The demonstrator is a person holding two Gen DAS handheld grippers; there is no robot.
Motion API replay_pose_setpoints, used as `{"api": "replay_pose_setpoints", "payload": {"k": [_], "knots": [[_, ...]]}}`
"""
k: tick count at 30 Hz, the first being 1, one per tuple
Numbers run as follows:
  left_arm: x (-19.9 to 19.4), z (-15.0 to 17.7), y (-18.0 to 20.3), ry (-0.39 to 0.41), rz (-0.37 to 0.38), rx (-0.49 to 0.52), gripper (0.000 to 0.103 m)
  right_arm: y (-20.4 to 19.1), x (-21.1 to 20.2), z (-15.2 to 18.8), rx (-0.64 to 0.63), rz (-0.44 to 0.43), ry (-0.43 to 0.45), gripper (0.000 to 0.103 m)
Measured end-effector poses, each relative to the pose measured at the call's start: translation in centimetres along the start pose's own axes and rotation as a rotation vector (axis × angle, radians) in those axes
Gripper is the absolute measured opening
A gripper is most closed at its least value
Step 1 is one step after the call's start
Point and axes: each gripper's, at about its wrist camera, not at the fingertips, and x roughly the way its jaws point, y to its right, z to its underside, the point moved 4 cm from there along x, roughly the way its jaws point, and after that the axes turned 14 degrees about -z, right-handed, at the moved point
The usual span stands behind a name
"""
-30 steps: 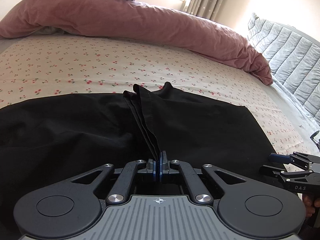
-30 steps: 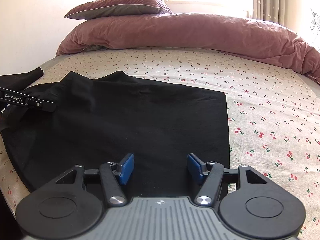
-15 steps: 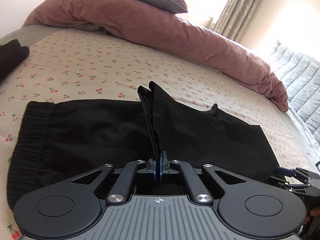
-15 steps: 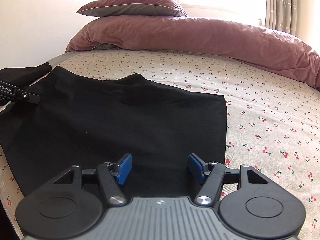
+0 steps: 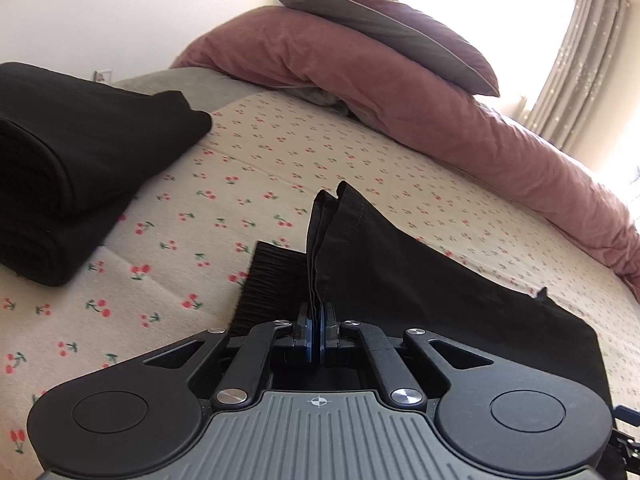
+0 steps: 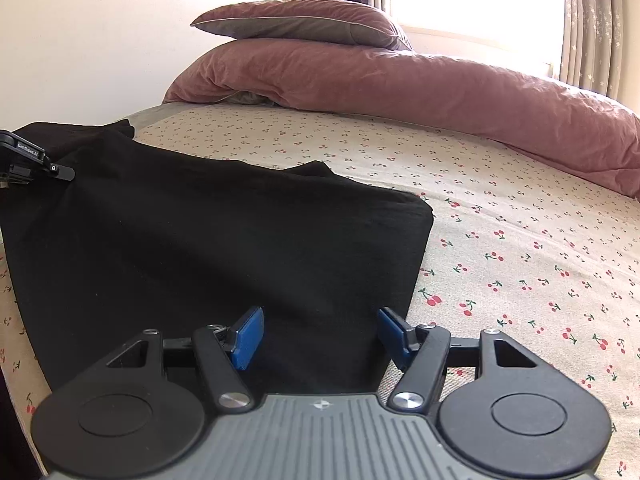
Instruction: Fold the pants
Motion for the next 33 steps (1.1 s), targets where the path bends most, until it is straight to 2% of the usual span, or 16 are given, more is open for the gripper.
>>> {"api": "replay_pose_setpoints", "payload": {"k": [4, 5, 7, 8, 9, 10, 11, 12, 14, 16, 20, 26, 29, 33], "knots": [[0.4, 0.0, -0.1, 0.011, -0.060, 0.030, 0.004, -0.2, 0.0, 0.2, -0.008, 0.002, -0.005, 0.064], [0.2, 0.0, 0.0, 0.027, -0.078, 0.034, 0.010, -0.2, 0.0, 0.2, -0.006, 0.005, -0.006, 0.064], [-0.6, -0.2, 0.1, 0.064, -0.090, 0.044, 0.015, -0.1, -0.2, 0.2, -0.003, 0.008, -0.005, 0.064], [-1.1, -0.3, 0.2, 0.080, -0.090, 0.043, 0.026, -0.1, -0.4, 0.1, -0.005, 0.012, 0.000, 0.064], [-1.7, -0.4, 0.3, 0.099, -0.086, 0.040, 0.043, 0.0, -0.7, 0.1, -0.004, 0.014, 0.008, 0.064], [-2.4, -0.6, 0.5, 0.125, -0.081, 0.038, 0.052, 0.1, -1.0, 0.0, 0.001, 0.012, 0.018, 0.064], [-3.0, -0.7, 0.6, 0.152, -0.078, 0.038, 0.067, 0.2, -1.4, 0.0, 0.010, 0.004, 0.030, 0.064], [-3.8, -0.8, 1.0, 0.187, -0.082, 0.046, 0.074, 0.4, -1.8, 0.0, 0.021, -0.006, 0.041, 0.064], [-4.8, -0.9, 1.7, 0.223, -0.095, 0.075, 0.075, 0.5, -2.4, -0.1, 0.036, -0.025, 0.052, 0.064], [-5.5, -0.7, 2.7, 0.222, -0.065, 0.098, 0.076, 0.5, -2.7, 0.0, 0.046, -0.046, 0.056, 0.064], [-6.5, 1.2, 6.0, 0.183, 0.075, 0.166, 0.078, -0.5, -2.6, 0.3, 0.033, -0.089, 0.037, 0.064], [-6.2, 7.2, 12.9, 0.053, 0.298, 0.262, 0.079, -1.9, -2.2, 1.1, -0.007, -0.108, -0.007, 0.064], [-5.8, 10.1, 15.6, 0.004, 0.367, 0.338, 0.079, -2.4, -2.2, 1.5, -0.029, -0.112, -0.022, 0.064], [-6.2, 12.8, 17.6, 0.077, 0.373, 0.478, 0.079, -2.5, -2.3, 2.1, -0.043, -0.109, -0.048, 0.066]]}}
